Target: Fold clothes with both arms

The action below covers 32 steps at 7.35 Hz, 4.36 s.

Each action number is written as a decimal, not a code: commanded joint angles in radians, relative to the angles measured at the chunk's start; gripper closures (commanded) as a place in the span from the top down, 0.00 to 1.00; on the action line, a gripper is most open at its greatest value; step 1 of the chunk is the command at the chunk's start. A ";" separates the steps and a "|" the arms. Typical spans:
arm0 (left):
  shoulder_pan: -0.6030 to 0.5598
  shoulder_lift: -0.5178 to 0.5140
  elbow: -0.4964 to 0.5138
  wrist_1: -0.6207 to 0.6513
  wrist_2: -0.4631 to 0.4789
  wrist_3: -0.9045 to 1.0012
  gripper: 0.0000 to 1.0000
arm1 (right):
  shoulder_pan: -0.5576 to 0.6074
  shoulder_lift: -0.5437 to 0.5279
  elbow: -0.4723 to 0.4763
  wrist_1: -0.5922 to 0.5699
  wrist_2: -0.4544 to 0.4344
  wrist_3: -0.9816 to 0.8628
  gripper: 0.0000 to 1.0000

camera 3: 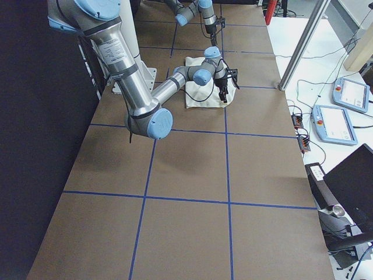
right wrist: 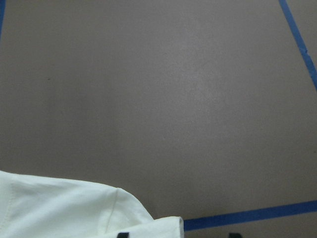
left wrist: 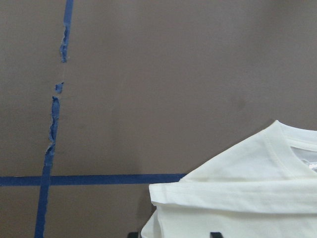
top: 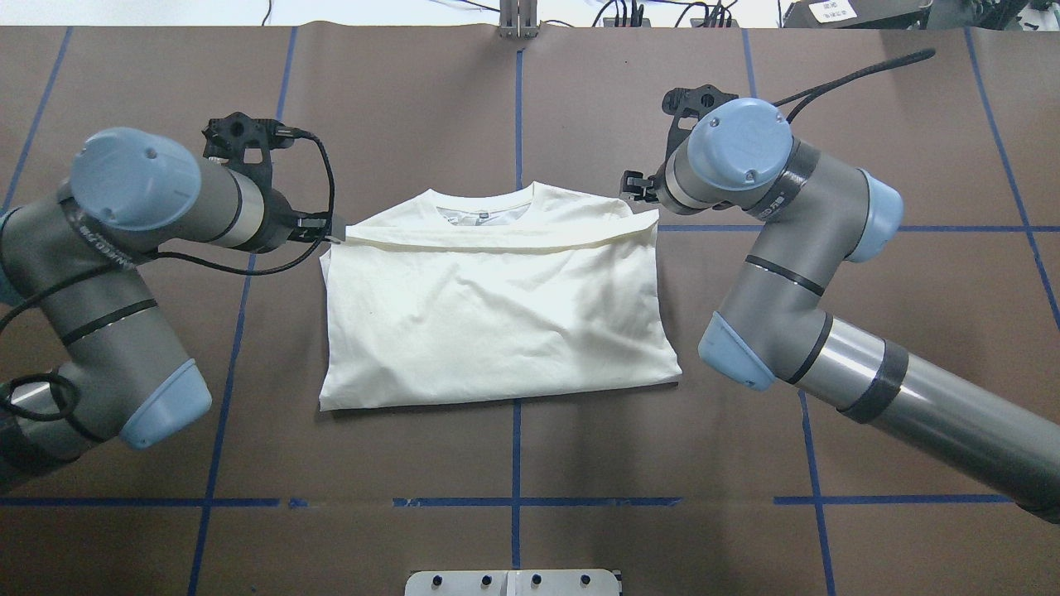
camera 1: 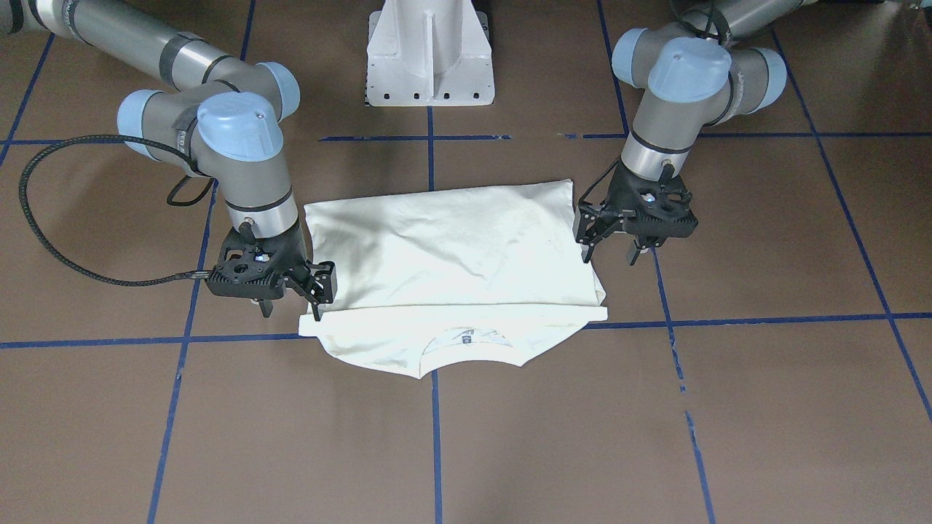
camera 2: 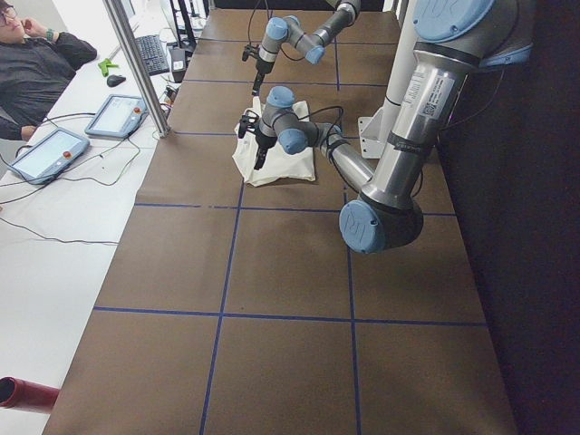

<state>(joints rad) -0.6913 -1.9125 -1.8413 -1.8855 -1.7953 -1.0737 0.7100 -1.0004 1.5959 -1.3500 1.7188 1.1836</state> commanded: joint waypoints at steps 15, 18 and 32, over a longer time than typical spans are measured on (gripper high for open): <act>0.336 0.245 -0.075 -0.284 0.188 -0.333 0.00 | 0.031 -0.012 0.018 0.002 0.045 -0.045 1.00; 0.158 0.242 0.005 -0.279 0.189 -0.088 0.00 | 0.031 -0.014 0.018 0.002 0.042 -0.042 1.00; -0.261 -0.264 0.668 -0.468 -0.032 0.325 1.00 | -0.182 0.113 -0.020 -0.004 -0.111 0.315 0.79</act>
<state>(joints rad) -0.9498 -2.2041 -1.1308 -2.3519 -1.8135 -0.7539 0.5806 -0.9424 1.6338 -1.3541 1.6512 1.4394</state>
